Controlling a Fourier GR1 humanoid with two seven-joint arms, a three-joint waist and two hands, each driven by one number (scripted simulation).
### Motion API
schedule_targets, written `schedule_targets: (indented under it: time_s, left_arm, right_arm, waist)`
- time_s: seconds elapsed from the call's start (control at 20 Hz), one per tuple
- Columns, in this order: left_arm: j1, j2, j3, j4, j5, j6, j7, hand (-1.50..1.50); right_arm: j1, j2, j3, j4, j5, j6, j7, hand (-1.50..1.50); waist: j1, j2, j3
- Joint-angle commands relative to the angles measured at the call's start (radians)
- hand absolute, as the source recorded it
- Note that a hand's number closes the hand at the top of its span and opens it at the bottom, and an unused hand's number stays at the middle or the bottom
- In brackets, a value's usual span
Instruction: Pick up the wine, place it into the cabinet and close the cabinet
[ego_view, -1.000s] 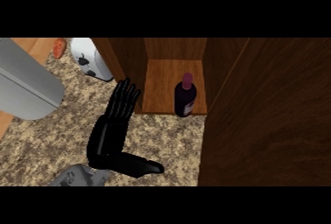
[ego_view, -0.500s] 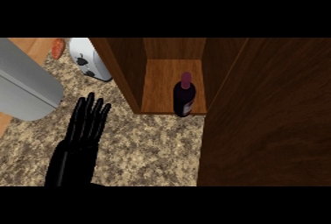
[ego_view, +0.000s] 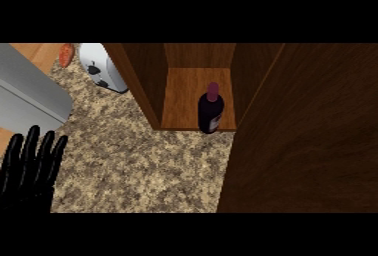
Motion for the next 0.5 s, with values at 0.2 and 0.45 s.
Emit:
schedule_targets:
  time_s: [0.2, 0.45]
  left_arm:
    - [0.190, 0.075, 0.229, -0.018, 0.116, -0.179, -0.052, -1.50]
    - [0.286, 0.126, 0.374, -0.043, 0.194, -0.286, -0.025, -1.50]
  right_arm:
    - [-0.059, 0.119, 0.305, -0.127, 0.151, -0.144, 0.199, 1.50]
    - [-0.241, 0.132, 0.430, 0.028, 0.294, -0.283, 0.159, 1.50]
  waist:
    - [-0.005, -0.003, -0.001]
    - [0.001, -0.001, -0.001]
